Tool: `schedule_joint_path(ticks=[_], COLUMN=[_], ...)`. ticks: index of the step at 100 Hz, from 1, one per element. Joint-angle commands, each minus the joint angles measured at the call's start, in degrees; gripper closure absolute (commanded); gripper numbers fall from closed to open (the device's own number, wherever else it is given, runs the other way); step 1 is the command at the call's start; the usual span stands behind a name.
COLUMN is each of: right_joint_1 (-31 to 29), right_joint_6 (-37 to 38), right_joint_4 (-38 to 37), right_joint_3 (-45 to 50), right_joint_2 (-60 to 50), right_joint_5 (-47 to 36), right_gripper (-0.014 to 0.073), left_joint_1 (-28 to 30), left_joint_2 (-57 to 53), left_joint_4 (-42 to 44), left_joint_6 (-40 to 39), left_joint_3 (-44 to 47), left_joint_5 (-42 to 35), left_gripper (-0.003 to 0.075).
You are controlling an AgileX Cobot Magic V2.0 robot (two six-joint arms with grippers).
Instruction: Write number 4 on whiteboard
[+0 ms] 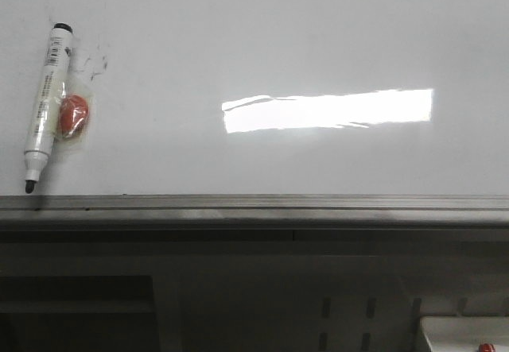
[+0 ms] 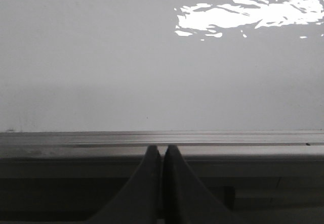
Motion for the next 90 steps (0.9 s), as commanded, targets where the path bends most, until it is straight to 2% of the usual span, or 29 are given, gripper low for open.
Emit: schedule_joint_path(ticks=[1, 65, 78, 90], right_joint_1=[-0.24, -0.24, -0.24, -0.24], right_joint_6=[-0.15, -0.15, -0.15, -0.15], right_joint_4=[0.04, 0.04, 0.04, 0.04], right_joint_3=[1.3, 1.3, 1.3, 1.3], right_joint_2=[-0.88, -0.88, -0.88, -0.88], right_joint_5=[-0.89, -0.89, -0.89, -1.58], right_gripper=[0.0658, 0.0658, 0.0658, 0.0658], left_joint_1=[0.13, 0.13, 0.13, 0.13], left_joint_2=[-1.38, -1.38, -1.38, -1.38], left_joint_4=[-0.55, -0.55, 6.07, 5.61], left_joint_6=[-0.58, -0.58, -0.58, -0.58], left_joint_3=[2.0, 2.0, 2.0, 2.0], left_joint_5=[-3.07, -3.07, -3.07, -3.07], left_gripper=[0.0741, 0.0741, 0.0741, 0.0741])
